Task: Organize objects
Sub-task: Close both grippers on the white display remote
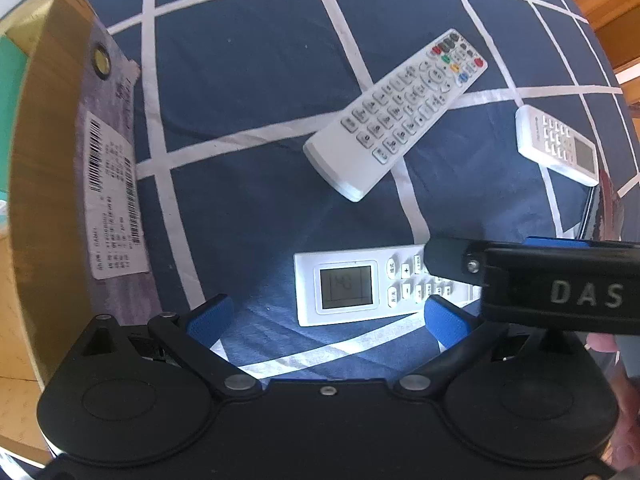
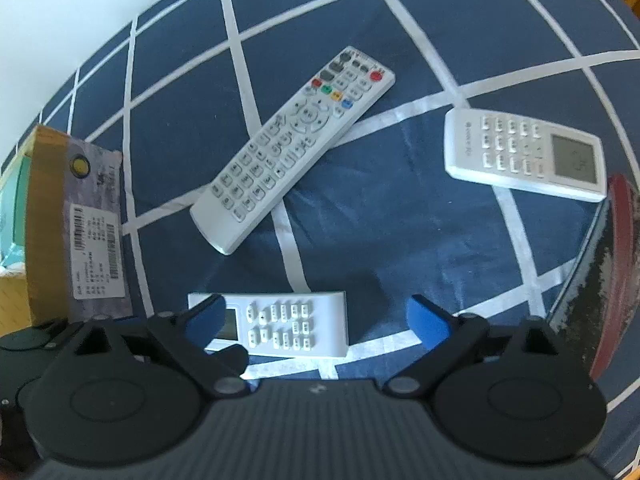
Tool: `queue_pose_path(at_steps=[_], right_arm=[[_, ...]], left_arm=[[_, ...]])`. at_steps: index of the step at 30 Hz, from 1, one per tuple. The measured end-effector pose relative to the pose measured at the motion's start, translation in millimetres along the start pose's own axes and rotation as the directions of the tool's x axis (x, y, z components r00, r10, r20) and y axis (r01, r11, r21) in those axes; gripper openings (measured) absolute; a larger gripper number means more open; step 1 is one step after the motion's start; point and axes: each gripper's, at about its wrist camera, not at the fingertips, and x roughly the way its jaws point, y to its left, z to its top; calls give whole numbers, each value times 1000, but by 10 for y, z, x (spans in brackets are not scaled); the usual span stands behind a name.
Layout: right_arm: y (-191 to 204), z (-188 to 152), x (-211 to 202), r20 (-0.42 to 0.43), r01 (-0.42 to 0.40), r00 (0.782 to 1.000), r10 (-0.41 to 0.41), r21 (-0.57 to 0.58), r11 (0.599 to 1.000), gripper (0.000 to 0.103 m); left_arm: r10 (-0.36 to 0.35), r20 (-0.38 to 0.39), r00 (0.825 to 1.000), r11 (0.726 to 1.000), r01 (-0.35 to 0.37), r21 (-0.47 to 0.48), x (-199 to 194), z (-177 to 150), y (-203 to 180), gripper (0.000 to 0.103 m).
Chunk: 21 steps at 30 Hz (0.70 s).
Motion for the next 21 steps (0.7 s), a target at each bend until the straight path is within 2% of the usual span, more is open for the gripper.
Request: queue_pose_path(at_steps=[11, 14, 19, 21], right_arm=[[36, 7, 211, -54, 5, 998, -6, -10, 1000, 82], [50, 8, 237, -62, -3, 998, 2, -21, 1000, 80], [72, 25, 266, -70, -1, 998, -1, -28, 1000, 79], [75, 31, 276, -72, 8, 997, -10, -31, 999, 77]], left_arm=[[-50, -27, 998, 999, 50, -11, 87, 38, 13, 99], [-61, -33, 998, 998, 60, -12, 88, 56, -5, 94], [-81, -33, 996, 997, 80, -13, 107, 67, -19, 92], [-87, -36, 996, 996, 86, -15, 119, 64, -15, 86]])
